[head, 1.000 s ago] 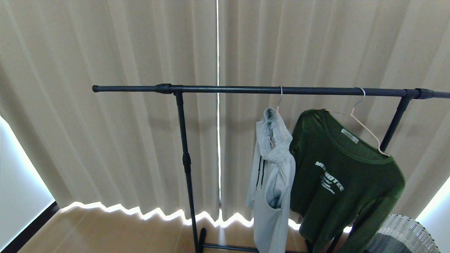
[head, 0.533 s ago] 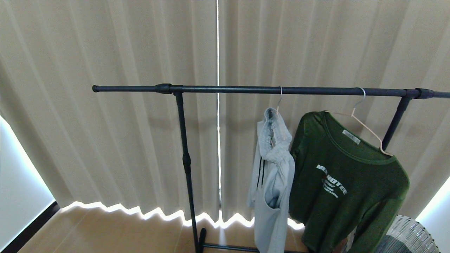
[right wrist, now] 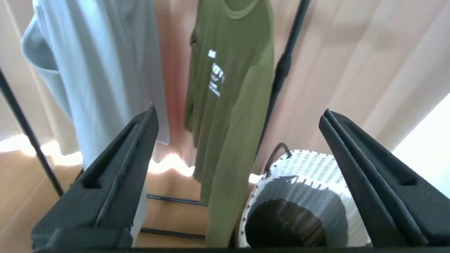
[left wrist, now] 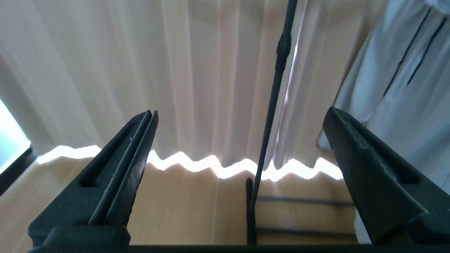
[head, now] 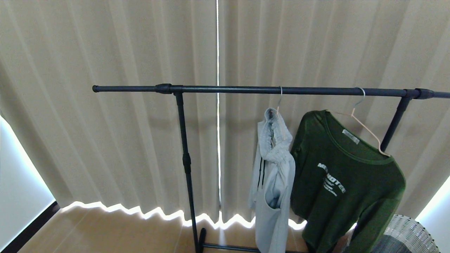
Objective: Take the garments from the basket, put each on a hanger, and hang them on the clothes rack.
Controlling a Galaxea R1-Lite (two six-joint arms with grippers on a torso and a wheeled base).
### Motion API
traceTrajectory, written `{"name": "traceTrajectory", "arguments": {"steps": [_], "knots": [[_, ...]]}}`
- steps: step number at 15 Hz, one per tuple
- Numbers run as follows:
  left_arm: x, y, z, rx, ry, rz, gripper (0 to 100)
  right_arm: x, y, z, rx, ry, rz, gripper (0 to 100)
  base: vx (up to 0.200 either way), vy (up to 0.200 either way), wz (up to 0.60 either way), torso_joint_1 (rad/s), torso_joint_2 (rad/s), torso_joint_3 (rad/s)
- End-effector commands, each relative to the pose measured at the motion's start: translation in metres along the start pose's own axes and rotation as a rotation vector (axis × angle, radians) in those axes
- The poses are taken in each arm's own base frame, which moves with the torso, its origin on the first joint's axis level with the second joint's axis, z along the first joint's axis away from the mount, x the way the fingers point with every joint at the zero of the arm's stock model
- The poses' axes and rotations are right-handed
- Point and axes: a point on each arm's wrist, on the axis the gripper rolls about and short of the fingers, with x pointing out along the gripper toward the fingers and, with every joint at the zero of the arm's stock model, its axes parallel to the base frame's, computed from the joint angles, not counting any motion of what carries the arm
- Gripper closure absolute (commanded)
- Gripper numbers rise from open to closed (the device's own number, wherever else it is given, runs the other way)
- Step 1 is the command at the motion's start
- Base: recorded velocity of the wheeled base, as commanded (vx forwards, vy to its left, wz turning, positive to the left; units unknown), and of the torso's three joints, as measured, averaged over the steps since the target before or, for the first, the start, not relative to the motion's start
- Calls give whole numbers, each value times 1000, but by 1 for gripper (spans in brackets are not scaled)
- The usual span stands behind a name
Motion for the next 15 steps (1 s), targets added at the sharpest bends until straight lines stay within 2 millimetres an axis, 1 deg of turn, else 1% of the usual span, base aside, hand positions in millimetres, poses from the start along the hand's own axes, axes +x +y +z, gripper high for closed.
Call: {"name": "traceTrajectory", "arguments": {"steps": [1, 6, 10, 15], "knots": [[-1, 0, -1, -1, -18, -4, 0, 0, 0, -1, 23, 6, -2, 0, 0, 0, 0, 0, 0, 0], [-1, 0, -1, -1, -18, -4, 0, 1, 0, -2, 79, 7, 6, 0, 0, 0, 0, 0, 0, 0], [-1, 0, -1, -1, -18, -4, 0, 1, 2, -2, 68, 4, 76, 0, 0, 0, 0, 0, 0, 0], [-1, 0, -1, -1, -18, -4, 0, 1, 2, -2, 68, 2, 76, 0, 0, 0, 0, 0, 0, 0]]}}
